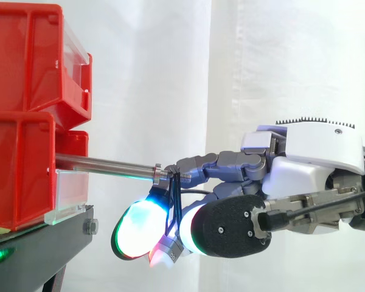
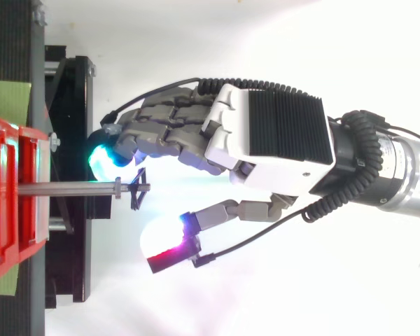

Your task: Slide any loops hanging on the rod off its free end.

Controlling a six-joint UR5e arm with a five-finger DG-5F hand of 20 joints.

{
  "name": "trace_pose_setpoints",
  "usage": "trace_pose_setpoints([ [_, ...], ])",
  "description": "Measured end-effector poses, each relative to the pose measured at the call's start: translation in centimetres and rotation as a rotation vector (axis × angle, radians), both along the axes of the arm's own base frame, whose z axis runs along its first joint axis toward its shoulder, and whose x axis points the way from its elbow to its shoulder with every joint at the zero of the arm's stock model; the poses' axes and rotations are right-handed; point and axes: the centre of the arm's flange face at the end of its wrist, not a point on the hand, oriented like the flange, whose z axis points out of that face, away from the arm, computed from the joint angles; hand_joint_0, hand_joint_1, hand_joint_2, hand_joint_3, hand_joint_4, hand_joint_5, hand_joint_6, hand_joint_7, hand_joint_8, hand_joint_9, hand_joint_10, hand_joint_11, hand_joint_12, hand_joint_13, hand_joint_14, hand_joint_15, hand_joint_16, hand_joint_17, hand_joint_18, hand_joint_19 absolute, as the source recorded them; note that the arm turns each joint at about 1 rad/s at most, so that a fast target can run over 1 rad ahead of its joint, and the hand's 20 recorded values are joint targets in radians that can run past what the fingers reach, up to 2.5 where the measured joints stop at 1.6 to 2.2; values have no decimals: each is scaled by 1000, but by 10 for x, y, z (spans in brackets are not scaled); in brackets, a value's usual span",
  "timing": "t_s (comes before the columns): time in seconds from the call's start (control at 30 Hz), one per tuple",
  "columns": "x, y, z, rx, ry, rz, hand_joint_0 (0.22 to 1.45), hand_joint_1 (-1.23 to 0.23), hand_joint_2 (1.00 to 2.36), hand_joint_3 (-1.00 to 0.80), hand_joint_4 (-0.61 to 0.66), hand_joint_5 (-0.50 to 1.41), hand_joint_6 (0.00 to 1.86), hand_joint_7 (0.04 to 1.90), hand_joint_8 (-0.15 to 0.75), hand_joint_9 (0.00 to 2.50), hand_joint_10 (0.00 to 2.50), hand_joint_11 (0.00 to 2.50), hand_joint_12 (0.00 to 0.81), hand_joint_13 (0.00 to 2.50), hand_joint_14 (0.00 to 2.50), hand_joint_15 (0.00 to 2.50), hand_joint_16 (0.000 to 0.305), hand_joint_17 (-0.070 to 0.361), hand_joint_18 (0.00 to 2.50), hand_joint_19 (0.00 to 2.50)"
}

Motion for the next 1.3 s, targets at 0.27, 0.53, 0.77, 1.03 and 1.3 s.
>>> trace_pose_setpoints([
  [0.27, 1, 0, 3, 2, -6, 0, 594, -589, 1008, -399, 248, -123, 501, 1143, 272, 618, 18, 461, 339, 583, 12, 306, 46, 104, 519, 307],
  [0.53, 0, 0, 15, 0, -21, 4, 598, -626, 1009, -393, 220, -121, 513, 1186, 272, 618, 18, 468, 337, 590, 13, 305, 46, 104, 531, 312],
  [0.77, 0, 0, 17, -3, -22, 8, 600, -640, 1009, -388, 209, -131, 564, 1104, 271, 617, 16, 465, 338, 593, 12, 313, 46, 104, 535, 314],
  [1.03, 0, 0, 17, -2, -22, 9, 604, -647, 1009, -382, 207, -136, 592, 1058, 270, 617, 16, 475, 336, 596, 12, 311, 46, 104, 542, 315],
  [1.3, 0, -5, 17, 0, -19, 3, 608, -659, 1009, -383, 199, -141, 613, 1025, 270, 616, 16, 474, 334, 601, 12, 308, 46, 104, 548, 321],
])
